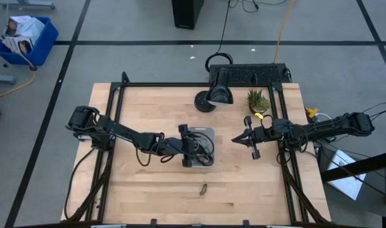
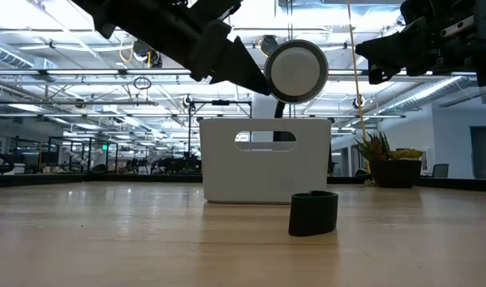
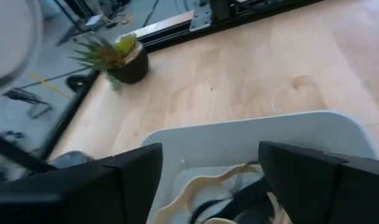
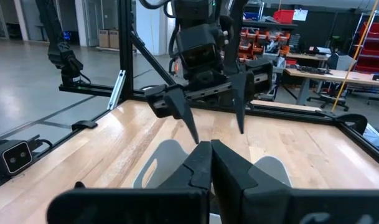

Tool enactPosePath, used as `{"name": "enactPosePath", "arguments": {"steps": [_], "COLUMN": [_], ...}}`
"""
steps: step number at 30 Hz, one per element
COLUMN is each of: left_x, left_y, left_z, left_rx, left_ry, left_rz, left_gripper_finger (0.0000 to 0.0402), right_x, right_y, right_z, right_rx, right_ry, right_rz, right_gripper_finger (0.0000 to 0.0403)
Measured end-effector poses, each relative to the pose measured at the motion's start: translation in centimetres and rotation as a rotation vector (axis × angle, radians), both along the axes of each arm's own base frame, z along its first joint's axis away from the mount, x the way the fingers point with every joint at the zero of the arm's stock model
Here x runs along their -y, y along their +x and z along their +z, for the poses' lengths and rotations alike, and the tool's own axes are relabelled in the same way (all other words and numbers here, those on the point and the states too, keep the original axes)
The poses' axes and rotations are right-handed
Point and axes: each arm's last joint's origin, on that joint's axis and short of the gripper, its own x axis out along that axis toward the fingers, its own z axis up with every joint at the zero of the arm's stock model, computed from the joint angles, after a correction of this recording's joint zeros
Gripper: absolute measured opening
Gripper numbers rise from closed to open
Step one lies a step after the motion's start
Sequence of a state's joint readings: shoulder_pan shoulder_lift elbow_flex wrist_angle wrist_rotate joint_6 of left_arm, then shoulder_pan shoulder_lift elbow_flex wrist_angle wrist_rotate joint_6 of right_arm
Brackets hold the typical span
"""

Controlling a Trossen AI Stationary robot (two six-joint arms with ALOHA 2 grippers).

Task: Pick and place rubber bands into bin
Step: Put the black rubber band into the gray bin

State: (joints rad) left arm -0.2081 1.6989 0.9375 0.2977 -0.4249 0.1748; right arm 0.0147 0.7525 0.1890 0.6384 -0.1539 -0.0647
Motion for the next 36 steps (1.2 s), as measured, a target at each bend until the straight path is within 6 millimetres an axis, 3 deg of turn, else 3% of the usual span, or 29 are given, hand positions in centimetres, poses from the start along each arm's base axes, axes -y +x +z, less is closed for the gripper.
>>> {"name": "enactPosePath", "arguments": {"steps": [3, 7, 14, 18, 23, 29, 31, 36], "left_x": [0.3, 1.1, 1.8, 1.7, 0.9, -0.7, -1.0, -2.2], "left_y": [-0.4, -1.8, -7.4, -10.6, -13.4, -16.6, -17.5, -19.2], "left_z": [0.4, 3.2, 9.3, 10.4, 7.8, 0.8, -0.4, -2.5], "left_rx": [-0.004, 0.033, 0.083, 0.062, 0.093, 0.255, 0.349, 0.377], "left_ry": [0.059, 0.147, 0.106, 0.052, 0.001, -0.109, -0.142, -0.137], "left_rz": [0.026, 0.034, -0.001, -0.031, -0.023, -0.101, -0.107, -0.052], "left_gripper_finger": [0.0277, 0.0248, 0.0097, 0.0013, 0.0015, 0.0007, 0.0005, 0.0004], "right_x": [0.0, 0.0, 0.0, 0.0, 0.0, 0.0, 0.0, 0.0], "right_y": [0.0, 0.0, 0.0, 0.0, 0.0, 0.0, 0.0, 0.1], "right_z": [0.0, -0.1, -0.2, -0.3, -0.3, -0.6, -0.6, -1.3], "right_rx": [0.000, -0.012, -0.024, -0.032, -0.037, -0.060, -0.067, -0.122], "right_ry": [0.000, 0.000, 0.002, 0.019, 0.019, 0.018, 0.017, -0.010], "right_rz": [0.000, 0.000, 0.000, 0.000, 0.000, 0.000, 0.000, 0.001], "right_gripper_finger": [0.0004, 0.0004, 0.0004, 0.0004, 0.0004, 0.0004, 0.0004, 0.0004]}}
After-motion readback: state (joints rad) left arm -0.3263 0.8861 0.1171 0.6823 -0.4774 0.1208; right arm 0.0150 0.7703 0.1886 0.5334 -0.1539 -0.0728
